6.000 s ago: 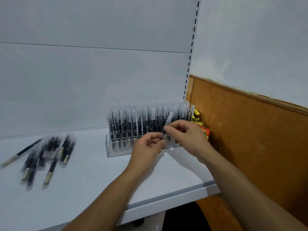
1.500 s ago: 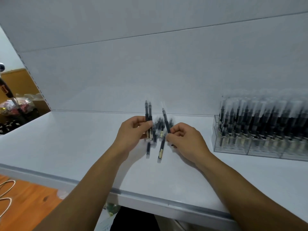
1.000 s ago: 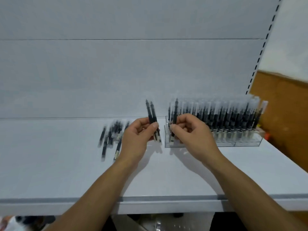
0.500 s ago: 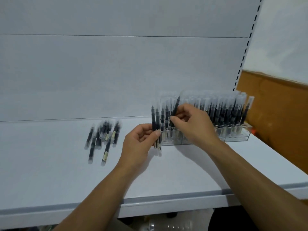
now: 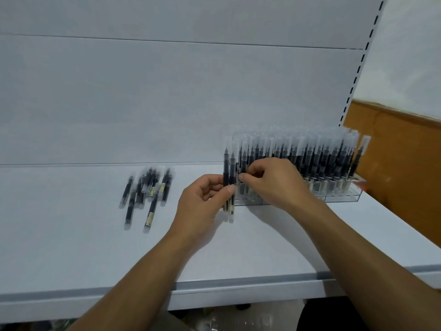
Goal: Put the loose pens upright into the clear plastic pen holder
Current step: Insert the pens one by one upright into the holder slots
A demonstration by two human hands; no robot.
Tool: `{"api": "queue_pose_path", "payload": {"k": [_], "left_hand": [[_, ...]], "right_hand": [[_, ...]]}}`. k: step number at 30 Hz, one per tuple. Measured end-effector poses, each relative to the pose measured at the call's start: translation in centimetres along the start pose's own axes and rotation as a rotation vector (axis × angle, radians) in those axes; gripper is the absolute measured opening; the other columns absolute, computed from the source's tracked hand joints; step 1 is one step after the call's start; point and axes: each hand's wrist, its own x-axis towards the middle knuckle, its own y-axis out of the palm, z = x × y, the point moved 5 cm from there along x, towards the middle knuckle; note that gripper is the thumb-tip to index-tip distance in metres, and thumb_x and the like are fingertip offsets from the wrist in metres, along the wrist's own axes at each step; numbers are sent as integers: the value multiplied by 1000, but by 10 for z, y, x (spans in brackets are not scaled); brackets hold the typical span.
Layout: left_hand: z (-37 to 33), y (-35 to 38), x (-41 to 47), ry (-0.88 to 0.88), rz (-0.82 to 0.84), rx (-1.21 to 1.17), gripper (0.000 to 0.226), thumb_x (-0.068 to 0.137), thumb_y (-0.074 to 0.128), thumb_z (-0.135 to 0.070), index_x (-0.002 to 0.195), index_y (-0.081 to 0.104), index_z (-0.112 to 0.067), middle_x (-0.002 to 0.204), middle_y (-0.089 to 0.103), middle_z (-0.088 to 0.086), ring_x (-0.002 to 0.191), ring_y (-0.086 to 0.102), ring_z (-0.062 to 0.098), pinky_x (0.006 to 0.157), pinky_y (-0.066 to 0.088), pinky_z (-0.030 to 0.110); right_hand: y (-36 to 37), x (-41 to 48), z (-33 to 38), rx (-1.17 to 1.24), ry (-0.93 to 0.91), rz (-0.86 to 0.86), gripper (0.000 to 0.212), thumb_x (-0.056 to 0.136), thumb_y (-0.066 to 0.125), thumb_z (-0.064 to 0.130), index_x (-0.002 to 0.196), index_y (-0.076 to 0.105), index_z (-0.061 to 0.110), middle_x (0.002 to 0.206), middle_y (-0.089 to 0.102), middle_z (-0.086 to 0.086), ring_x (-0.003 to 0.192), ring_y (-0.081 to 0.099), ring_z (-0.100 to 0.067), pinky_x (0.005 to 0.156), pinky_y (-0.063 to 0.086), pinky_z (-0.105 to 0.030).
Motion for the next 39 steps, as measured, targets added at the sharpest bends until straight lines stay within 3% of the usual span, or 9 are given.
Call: {"api": "queue_pose_path", "payload": {"k": [4, 7, 10, 13, 18, 21, 25, 35, 39], "left_hand": [[-1, 1, -1, -6, 8, -1, 15, 82, 75, -13, 97, 72, -15, 99, 70, 18, 86, 66, 22, 83, 55, 27], [-1, 1, -1, -17, 0, -11, 16, 81, 75, -12, 97, 72, -15, 97, 70, 18, 85, 65, 20, 80, 54, 25], [-3, 3, -3, -10, 22, -9, 15, 82, 73, -10, 97, 71, -13, 90, 71, 12, 83, 65, 18, 75, 53, 20], [-4, 5, -5, -1, 49, 15, 17, 83, 71, -8, 100, 71, -9, 95, 70, 19, 84, 65, 22, 77, 55, 23], [-7, 7, -4, 2, 54, 23, 20, 82, 71, -7, 102, 71, -8, 95, 72, 16, 83, 69, 19, 75, 55, 21], [-6, 4, -4, -15, 9, -17, 19, 82, 72, -7, 101, 70, -5, 91, 74, 14, 79, 70, 15, 71, 53, 17], [-5, 5, -4, -28, 20, -29, 14, 83, 71, -6, 97, 71, -8, 83, 74, 5, 76, 70, 13, 67, 52, 15], [-9, 8, -8, -25, 36, -34, 13, 85, 68, -2, 97, 70, -6, 83, 72, 8, 73, 68, 11, 66, 52, 14], [-10, 8, -8, -11, 41, 1, 14, 85, 69, -5, 97, 71, -10, 84, 74, 7, 75, 69, 11, 67, 52, 15]], "right_hand": [[-2, -10, -1, 94, 5, -43, 17, 89, 66, 42, 96, 74, 28, 77, 63, 20, 73, 58, 2, 67, 48, -24], [-7, -23, -3, 333, 0, -171, 10, 89, 66, 39, 87, 73, 33, 74, 66, 19, 71, 60, 1, 68, 51, -23], [1, -31, 2, 554, -7, -74, 11, 86, 67, 43, 84, 73, 34, 74, 68, 18, 63, 57, 2, 60, 47, -19], [6, -32, 4, 598, -4, -37, 4, 84, 73, 35, 86, 74, 32, 82, 70, 19, 62, 56, 3, 62, 47, -20], [2, -30, 2, 644, 15, -34, 3, 84, 74, 29, 83, 73, 27, 75, 69, 11, 62, 57, 0, 61, 50, -22], [-17, -21, -6, 723, 63, -173, 4, 86, 72, 28, 84, 69, 25, 72, 67, 9, 62, 59, 0, 61, 50, -19], [-40, -7, -16, 650, 80, -382, 6, 89, 70, 31, 84, 67, 27, 79, 68, 8, 68, 61, -7, 67, 51, -26], [-30, -2, -17, 468, 24, -351, 8, 89, 69, 37, 83, 63, 36, 76, 64, 17, 71, 59, 1, 66, 44, -17], [-20, -4, -20, 360, 38, -254, 11, 88, 69, 38, 81, 62, 36, 73, 63, 17, 66, 57, 1, 64, 48, -21]]}}
